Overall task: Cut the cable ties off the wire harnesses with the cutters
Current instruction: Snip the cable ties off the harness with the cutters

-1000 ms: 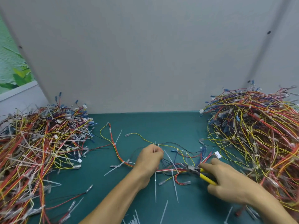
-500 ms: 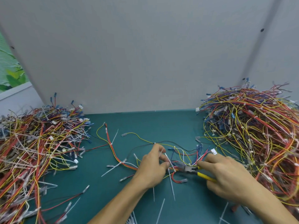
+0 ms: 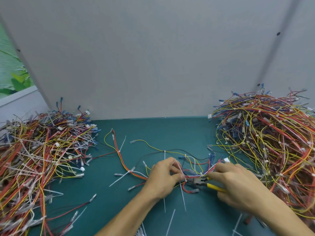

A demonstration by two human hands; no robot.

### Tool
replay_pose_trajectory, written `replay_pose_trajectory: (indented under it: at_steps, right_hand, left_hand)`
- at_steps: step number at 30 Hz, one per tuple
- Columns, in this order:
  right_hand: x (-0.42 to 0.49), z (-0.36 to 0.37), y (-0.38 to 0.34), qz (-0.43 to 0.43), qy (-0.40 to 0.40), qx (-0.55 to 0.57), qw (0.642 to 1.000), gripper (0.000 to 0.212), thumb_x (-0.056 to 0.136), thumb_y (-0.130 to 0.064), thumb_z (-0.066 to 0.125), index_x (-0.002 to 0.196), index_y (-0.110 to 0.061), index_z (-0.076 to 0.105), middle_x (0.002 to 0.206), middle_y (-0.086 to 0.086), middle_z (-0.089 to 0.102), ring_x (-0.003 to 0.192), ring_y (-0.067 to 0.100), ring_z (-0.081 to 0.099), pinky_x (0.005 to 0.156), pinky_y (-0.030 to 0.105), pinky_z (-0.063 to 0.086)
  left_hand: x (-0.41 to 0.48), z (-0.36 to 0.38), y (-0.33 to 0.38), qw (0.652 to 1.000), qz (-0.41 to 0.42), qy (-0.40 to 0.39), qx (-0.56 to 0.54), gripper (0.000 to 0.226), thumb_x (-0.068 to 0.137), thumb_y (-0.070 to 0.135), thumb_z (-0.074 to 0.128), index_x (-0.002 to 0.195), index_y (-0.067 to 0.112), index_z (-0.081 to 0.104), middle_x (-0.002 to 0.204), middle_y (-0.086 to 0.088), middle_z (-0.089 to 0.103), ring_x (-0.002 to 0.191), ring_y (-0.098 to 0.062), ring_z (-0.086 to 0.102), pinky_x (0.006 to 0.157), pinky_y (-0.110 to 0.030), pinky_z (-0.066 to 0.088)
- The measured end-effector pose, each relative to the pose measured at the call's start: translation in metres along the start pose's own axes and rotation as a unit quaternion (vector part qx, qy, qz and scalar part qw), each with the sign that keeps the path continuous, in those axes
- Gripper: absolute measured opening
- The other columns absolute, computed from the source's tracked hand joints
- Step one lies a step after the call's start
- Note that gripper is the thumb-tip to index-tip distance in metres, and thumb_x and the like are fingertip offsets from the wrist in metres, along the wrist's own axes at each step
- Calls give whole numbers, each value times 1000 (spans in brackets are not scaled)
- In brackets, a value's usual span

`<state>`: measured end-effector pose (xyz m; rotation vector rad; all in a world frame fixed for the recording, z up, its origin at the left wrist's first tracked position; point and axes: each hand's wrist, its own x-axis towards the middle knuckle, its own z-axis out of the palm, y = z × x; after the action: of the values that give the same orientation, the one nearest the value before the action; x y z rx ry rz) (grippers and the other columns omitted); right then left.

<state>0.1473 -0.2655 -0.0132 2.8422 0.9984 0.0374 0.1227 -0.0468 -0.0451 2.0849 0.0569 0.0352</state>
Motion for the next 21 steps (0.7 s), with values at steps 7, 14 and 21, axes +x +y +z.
replay_pose_trajectory:
  at_steps: [7, 14, 21]
  right_hand:
    - [3, 2, 3, -25, 13, 3, 1000, 38, 81, -33, 42, 119, -33, 48, 115, -13, 48, 109, 16, 46, 81, 26, 37]
    - [8, -5, 4, -75, 76, -30, 994, 29, 57, -16, 75, 82, -28, 65, 80, -8, 58, 67, 19, 56, 57, 26, 44]
    - [7, 2, 7, -110, 136, -29, 984, 33, 49, -10, 84, 73, -23, 65, 71, -6, 57, 57, 21, 52, 48, 30, 47]
  left_hand:
    - [1, 2, -1, 1000, 9, -3, -13, 20, 77, 13, 71, 75, 29, 59, 69, 13, 68, 63, 1, 55, 64, -20, 44]
    - [4, 1, -2, 999, -8, -11, -50, 19, 78, 10, 72, 77, 27, 63, 64, 14, 64, 55, 2, 51, 56, -19, 39]
    - [5, 2, 0, 998, -9, -21, -57, 19, 79, 7, 68, 78, 25, 62, 63, 13, 63, 48, 4, 48, 45, -10, 34]
